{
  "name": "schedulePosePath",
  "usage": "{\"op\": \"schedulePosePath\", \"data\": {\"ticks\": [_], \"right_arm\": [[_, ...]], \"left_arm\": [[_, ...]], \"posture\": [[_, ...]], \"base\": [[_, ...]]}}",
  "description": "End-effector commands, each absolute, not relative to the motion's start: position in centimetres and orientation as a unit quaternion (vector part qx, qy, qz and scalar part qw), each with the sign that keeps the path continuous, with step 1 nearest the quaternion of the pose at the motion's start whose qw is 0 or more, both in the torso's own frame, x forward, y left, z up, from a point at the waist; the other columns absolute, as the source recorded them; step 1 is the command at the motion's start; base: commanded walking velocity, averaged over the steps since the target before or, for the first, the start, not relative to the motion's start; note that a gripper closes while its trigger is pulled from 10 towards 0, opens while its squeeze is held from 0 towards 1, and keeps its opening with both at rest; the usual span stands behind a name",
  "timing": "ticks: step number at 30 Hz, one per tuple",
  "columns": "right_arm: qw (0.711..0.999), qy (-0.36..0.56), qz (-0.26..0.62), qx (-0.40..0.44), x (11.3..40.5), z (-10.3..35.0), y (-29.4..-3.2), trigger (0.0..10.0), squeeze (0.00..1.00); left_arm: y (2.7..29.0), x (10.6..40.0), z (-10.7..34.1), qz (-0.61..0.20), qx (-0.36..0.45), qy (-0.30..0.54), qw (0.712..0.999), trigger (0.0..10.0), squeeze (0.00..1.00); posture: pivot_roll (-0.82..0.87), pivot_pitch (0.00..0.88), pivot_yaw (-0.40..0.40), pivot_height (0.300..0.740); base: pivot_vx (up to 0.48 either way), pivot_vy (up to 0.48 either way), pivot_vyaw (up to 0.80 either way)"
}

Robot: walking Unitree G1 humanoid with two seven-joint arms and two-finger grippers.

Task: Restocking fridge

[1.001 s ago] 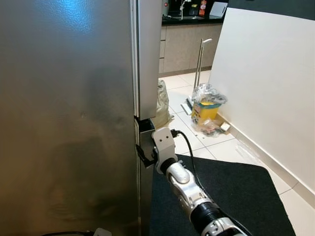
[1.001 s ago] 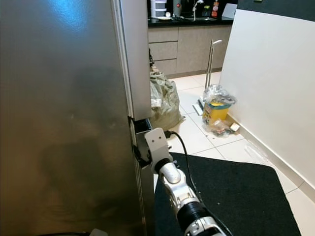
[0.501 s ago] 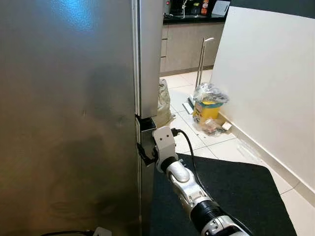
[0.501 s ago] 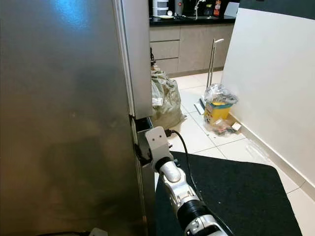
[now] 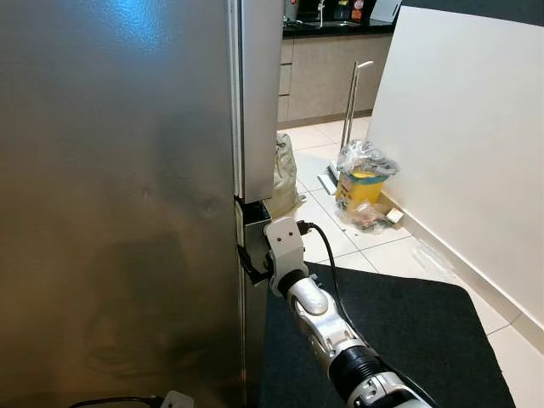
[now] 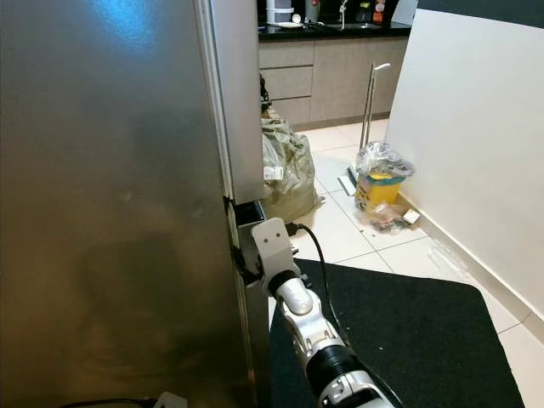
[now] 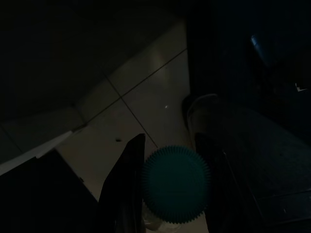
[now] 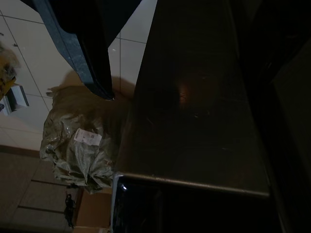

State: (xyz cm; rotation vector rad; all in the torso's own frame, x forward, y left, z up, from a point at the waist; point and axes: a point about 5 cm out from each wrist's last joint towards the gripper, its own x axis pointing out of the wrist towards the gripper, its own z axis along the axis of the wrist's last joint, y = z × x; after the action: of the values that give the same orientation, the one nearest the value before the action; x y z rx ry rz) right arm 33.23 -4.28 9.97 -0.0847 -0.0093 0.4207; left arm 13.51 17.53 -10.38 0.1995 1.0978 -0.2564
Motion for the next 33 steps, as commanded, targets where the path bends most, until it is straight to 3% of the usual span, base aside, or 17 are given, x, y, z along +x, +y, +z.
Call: {"op": "schedulePosePath", "data": {"ticks": [1,33], "right_arm": [[0.992,-0.029,0.118,-0.015,35.0,11.8,-6.8,10.0,0.00],[0.996,-0.020,0.079,-0.030,35.4,11.3,-9.4,10.0,0.00]], "left_arm": [[16.9,13.0,-10.6,-0.132,0.090,0.527,0.834,10.0,0.00],[17.0,12.9,-10.6,-0.133,0.090,0.527,0.834,10.0,0.00]], "posture": [[-0.08,0.000,-0.044,0.740],[-0.08,0.000,-0.042,0.740]], "base": [[0.000,0.000,0.00],[0.000,0.000,0.00]]}}
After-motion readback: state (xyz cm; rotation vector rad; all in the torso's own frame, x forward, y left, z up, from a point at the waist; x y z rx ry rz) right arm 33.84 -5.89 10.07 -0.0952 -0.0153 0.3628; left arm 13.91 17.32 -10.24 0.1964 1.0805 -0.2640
